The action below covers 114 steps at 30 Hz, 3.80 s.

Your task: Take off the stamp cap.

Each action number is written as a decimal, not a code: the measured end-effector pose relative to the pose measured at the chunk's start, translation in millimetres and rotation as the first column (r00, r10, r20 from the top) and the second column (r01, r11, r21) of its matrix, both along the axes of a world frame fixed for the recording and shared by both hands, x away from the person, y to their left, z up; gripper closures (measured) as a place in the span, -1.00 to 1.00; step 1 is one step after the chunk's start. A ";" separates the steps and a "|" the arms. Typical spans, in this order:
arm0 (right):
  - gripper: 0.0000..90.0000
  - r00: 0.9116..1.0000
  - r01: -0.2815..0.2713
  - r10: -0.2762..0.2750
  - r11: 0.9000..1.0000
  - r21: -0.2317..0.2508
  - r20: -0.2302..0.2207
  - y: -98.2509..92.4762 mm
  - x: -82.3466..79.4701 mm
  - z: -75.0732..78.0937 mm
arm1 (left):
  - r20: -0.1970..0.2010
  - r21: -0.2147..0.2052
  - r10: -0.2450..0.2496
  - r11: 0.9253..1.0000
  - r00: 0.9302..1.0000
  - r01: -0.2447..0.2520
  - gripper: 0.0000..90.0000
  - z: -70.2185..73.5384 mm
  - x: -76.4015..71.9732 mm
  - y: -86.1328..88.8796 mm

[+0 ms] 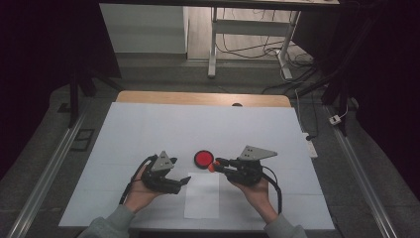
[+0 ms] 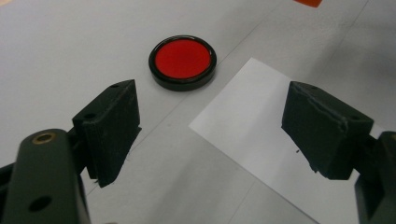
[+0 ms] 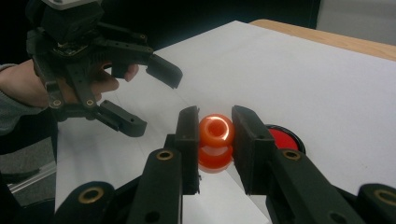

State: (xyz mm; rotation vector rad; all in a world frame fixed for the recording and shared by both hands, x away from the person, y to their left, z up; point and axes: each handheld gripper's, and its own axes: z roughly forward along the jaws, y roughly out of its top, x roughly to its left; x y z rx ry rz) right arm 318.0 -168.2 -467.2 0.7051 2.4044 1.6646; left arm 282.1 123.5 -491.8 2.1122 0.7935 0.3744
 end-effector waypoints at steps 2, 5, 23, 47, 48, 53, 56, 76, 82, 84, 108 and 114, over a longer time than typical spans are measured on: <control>0.59 1.000 0.000 0.000 1.000 0.001 0.002 -0.1 -0.2 0.3 | 0.001 0.003 -0.006 1.000 1.000 0.006 -0.57 0.3 0.7 -3.0; 0.59 1.000 0.002 -0.002 1.000 0.003 0.003 -0.3 -0.2 0.4 | 0.001 0.003 -0.009 1.000 1.000 0.009 -0.57 0.6 1.8 -6.2; 0.59 1.000 0.000 0.000 1.000 0.004 0.002 0.4 -0.5 0.4 | 0.001 0.008 -0.051 0.999 0.999 0.051 -0.56 1.6 8.2 -29.8; 0.59 1.000 -0.012 0.012 1.000 -0.015 -0.008 5.5 -0.9 -4.3 | 0.009 0.021 -0.104 0.994 0.995 0.104 -0.51 2.6 11.0 -57.5; 0.59 1.000 -0.013 0.013 1.000 -0.016 -0.008 5.8 -0.9 -4.6 | 0.011 0.021 -0.107 0.994 0.994 0.106 -0.50 2.6 11.0 -58.5; 0.59 1.000 -0.014 0.014 1.000 -0.018 -0.009 6.7 -1.2 -5.3 | 0.015 0.025 -0.117 0.993 0.993 0.116 -0.43 2.7 10.9 -63.3; 0.59 1.000 -0.015 0.015 1.000 -0.017 -0.009 7.0 -1.4 -5.3 | 0.018 0.027 -0.124 0.992 0.992 0.123 -0.37 2.4 11.0 -65.6; 0.59 1.000 -0.015 0.015 1.000 -0.021 -0.011 6.3 -0.6 -6.1 | 0.040 0.052 -0.142 0.989 0.989 0.140 0.15 0.9 12.5 -73.0; 0.59 1.000 -0.016 0.016 1.000 -0.021 -0.010 6.3 -0.6 -6.1 | 0.040 0.054 -0.146 0.988 0.988 0.144 0.23 0.4 12.6 -74.3; 0.59 1.000 -0.016 0.016 1.000 -0.022 -0.011 6.2 -0.6 -6.2 | 0.041 0.055 -0.147 0.988 0.988 0.145 0.25 0.4 12.6 -74.2; 0.59 1.000 -0.016 0.016 1.000 -0.022 -0.010 6.5 -0.9 -6.6 | 0.043 0.057 -0.153 0.987 0.987 0.151 0.44 0.0 12.8 -72.9; 0.59 1.000 -0.013 0.013 1.000 -0.022 -0.014 7.3 -1.0 -7.2 | 0.050 0.074 -0.154 0.986 0.987 0.150 0.44 -0.6 12.0 -73.2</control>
